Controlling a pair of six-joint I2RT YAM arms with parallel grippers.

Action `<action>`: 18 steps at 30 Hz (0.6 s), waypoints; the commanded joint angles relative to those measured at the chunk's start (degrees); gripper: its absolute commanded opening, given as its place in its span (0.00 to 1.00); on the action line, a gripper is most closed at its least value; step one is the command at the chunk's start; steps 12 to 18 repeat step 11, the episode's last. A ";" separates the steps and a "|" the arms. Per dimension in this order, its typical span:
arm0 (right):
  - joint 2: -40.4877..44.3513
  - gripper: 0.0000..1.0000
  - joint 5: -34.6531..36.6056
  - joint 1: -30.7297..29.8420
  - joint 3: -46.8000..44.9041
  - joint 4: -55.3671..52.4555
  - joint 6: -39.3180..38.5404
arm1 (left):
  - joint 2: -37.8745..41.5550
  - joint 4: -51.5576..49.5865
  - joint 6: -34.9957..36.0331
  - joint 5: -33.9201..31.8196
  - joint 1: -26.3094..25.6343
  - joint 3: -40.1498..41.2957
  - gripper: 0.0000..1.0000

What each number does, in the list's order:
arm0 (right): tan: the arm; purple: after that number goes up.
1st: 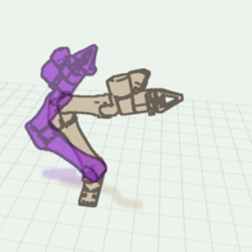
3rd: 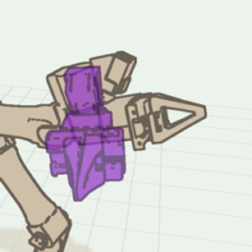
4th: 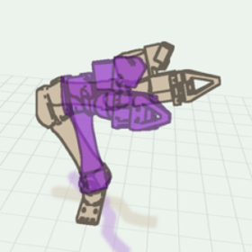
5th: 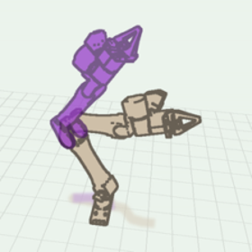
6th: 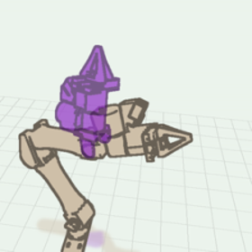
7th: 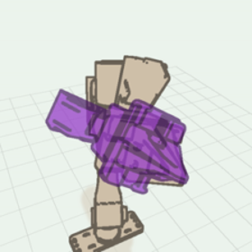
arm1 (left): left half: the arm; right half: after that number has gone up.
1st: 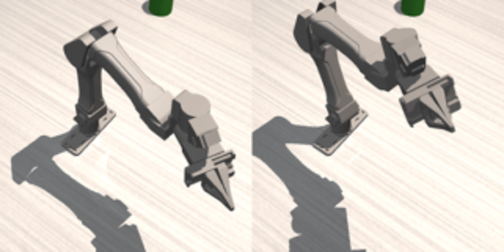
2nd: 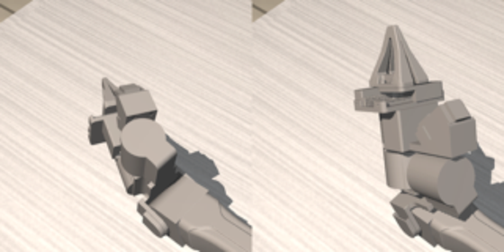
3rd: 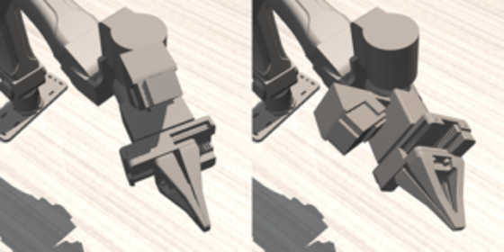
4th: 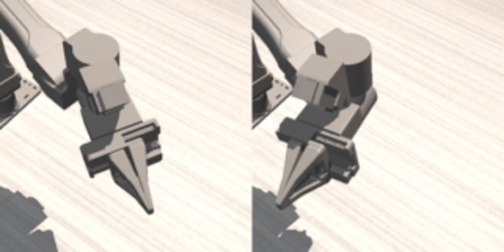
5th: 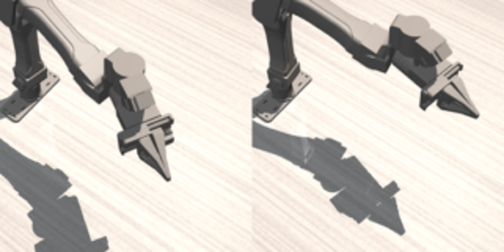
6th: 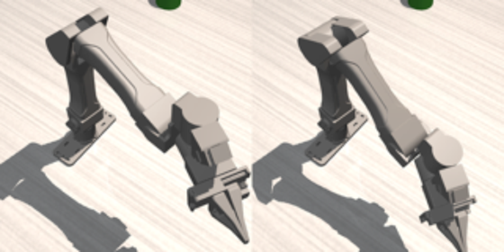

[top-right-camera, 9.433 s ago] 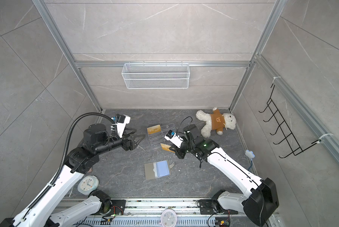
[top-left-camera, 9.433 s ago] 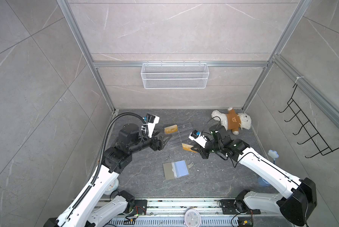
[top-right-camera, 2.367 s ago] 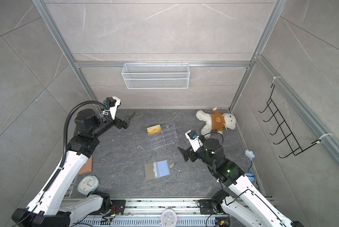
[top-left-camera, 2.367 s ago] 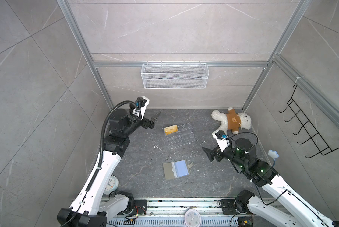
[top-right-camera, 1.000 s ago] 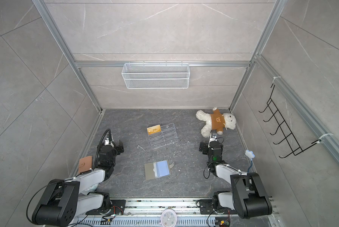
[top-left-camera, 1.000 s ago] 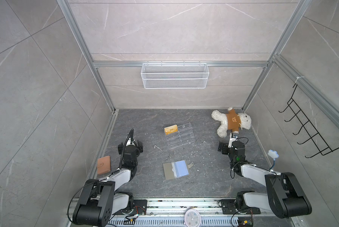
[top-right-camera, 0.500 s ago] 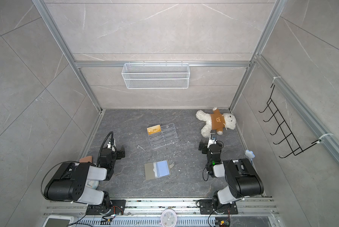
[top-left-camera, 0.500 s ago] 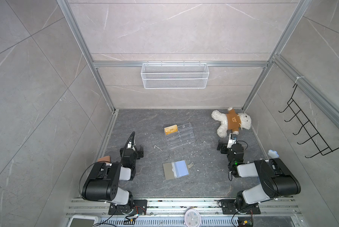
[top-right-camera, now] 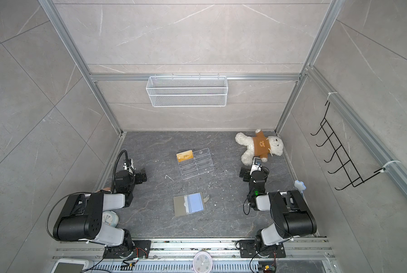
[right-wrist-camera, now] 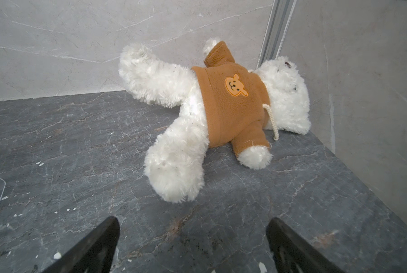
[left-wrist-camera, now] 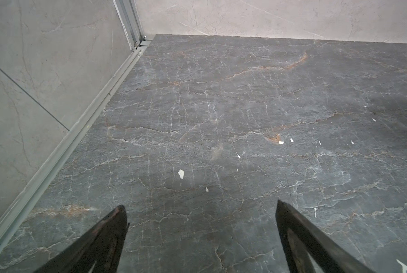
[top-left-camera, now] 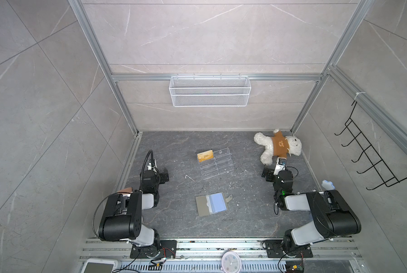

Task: Take the credit cards out of the card holder
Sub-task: Reset both arms

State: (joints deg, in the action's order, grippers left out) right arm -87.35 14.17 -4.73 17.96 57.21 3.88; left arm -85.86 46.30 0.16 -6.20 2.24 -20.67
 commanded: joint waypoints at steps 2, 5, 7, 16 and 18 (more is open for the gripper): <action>-0.09 1.00 1.29 0.08 0.41 -0.74 0.28 | -0.18 0.98 -1.00 1.12 0.16 -0.47 1.00; -0.19 1.00 1.31 0.03 0.68 -1.13 0.42 | -0.18 0.98 -1.04 1.10 0.13 -0.52 1.00; -0.27 1.00 1.29 0.08 0.76 -1.16 0.43 | -0.18 0.97 -1.00 1.16 0.14 -0.56 1.00; -0.09 1.00 1.29 0.10 0.52 -0.96 0.37 | -0.09 1.07 -1.02 1.11 0.16 -0.43 1.00; -0.09 1.00 1.29 0.10 0.52 -0.96 0.37 | -0.09 1.07 -1.02 1.11 0.16 -0.43 1.00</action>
